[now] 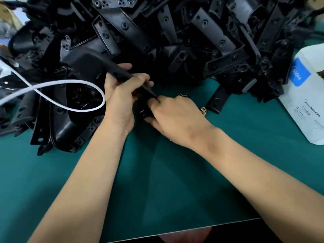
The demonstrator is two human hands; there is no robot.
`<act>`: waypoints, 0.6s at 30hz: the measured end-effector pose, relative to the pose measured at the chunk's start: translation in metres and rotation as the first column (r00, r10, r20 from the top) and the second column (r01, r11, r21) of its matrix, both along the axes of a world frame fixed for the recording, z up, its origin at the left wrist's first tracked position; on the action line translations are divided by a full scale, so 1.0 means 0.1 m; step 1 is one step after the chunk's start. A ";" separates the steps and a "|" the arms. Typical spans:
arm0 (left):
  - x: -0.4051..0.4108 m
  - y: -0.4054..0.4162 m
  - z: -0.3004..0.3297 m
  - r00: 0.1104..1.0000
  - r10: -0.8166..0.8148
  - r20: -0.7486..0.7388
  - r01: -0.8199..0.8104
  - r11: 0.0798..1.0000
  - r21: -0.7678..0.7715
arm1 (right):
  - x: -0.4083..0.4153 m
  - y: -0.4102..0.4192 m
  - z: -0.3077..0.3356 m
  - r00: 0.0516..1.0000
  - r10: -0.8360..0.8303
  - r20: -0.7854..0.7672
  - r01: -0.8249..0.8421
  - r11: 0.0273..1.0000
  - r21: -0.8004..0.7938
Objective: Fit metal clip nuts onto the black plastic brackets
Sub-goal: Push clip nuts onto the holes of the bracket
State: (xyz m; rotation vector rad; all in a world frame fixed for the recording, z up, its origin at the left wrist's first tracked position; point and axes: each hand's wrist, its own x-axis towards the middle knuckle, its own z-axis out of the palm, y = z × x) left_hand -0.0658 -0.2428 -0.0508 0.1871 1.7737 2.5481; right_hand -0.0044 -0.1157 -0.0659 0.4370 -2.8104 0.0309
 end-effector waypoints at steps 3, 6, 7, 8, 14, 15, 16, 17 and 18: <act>-0.04 -0.01 0.00 0.994 -0.015 0.112 0.003 0.995 0.103 | -0.04 0.00 -0.02 1.000 -0.007 -0.009 0.007 1.000 -0.003; -0.08 -0.03 -0.02 0.992 -0.007 0.122 -0.002 0.997 0.071 | -0.05 0.00 -0.02 1.000 -0.010 0.007 0.010 1.000 -0.003; -0.09 -0.03 -0.02 0.994 0.024 0.108 -0.030 0.998 0.048 | -0.07 0.00 -0.01 1.000 -0.012 0.019 0.013 1.000 -0.017; -0.09 -0.04 -0.03 0.994 0.067 0.090 -0.069 0.997 0.028 | -0.09 0.02 0.00 0.999 -0.019 0.037 0.021 0.998 -0.066; -0.10 -0.06 -0.01 0.992 0.095 0.084 -0.083 0.987 -0.138 | -0.21 0.19 0.12 0.982 0.005 0.189 0.132 0.696 -0.706; -0.10 -0.07 0.00 0.992 0.071 0.108 -0.053 0.986 -0.159 | -0.21 0.19 0.13 0.977 0.018 0.212 0.163 0.578 -0.799; -0.11 -0.09 0.02 0.991 0.058 0.119 -0.036 0.983 -0.179 | -0.21 0.18 0.14 0.967 0.055 0.250 0.204 0.424 -0.883; -0.11 -0.11 0.03 0.993 0.057 0.105 -0.034 0.977 -0.209 | -0.20 0.16 0.16 0.950 0.124 0.287 0.251 0.243 -0.937; -0.11 -0.12 0.03 0.996 0.069 0.065 -0.049 0.964 -0.263 | -0.19 0.15 0.18 0.929 0.210 0.305 0.298 0.066 -0.952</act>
